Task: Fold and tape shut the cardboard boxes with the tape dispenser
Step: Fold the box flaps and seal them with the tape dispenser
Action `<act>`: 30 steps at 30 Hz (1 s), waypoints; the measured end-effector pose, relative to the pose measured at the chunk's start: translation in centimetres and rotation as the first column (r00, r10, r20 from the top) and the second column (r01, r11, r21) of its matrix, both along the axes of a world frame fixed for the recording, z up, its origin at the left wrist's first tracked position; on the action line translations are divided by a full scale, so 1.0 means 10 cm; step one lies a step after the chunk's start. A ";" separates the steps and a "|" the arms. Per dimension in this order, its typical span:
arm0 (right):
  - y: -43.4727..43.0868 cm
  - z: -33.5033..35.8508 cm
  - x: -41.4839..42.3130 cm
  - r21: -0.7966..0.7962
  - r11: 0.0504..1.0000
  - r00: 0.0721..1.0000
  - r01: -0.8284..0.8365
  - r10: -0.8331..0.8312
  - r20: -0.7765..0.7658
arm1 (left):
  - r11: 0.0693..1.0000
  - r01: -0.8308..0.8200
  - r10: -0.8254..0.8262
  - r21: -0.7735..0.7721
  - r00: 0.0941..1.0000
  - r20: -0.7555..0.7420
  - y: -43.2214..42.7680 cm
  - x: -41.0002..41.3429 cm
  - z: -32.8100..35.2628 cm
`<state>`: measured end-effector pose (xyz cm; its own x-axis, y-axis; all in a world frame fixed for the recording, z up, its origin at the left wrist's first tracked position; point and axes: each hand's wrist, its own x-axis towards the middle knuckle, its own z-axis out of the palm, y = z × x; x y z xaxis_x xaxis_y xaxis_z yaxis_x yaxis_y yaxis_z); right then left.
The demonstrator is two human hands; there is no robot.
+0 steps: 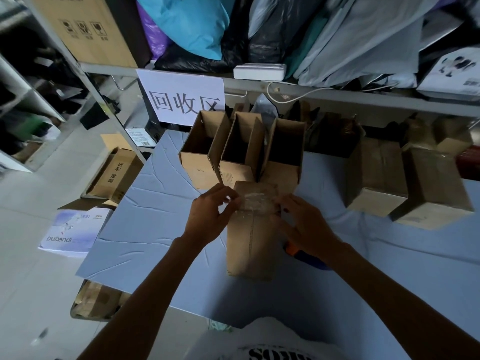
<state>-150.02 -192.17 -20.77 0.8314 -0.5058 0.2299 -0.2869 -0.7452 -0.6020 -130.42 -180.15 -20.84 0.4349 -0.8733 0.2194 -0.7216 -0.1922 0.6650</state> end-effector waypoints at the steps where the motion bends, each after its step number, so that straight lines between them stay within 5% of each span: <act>1: -0.02 0.02 0.01 0.019 1.000 1.000 0.005 -0.005 0.002 | 1.000 -0.014 0.014 0.001 0.999 -0.031 0.00 0.00 0.00; 9: -0.03 0.10 0.11 0.376 0.909 0.973 0.181 -0.221 0.066 | 0.985 -0.157 0.170 0.068 0.935 -0.312 -0.06 -0.03 0.00; 15: 0.01 0.05 0.22 0.706 0.627 0.860 0.329 -0.508 0.051 | 0.963 -0.219 0.266 0.156 0.848 -0.459 -0.13 -0.07 0.02; 22: 0.06 -0.01 0.35 0.652 0.626 0.830 0.428 -0.557 -0.009 | 0.930 -0.314 0.365 0.190 0.735 -0.571 -0.14 -0.08 0.05; 26: -0.07 0.00 0.33 0.795 0.392 0.791 0.464 -0.587 -0.172 | 0.926 -0.300 0.337 0.228 0.387 -0.858 -0.13 0.00 0.15; 30: -0.02 -0.01 0.44 0.793 0.377 0.806 0.478 -0.548 -0.225 | 0.930 -0.236 0.359 0.282 0.420 -0.833 -0.16 0.00 0.18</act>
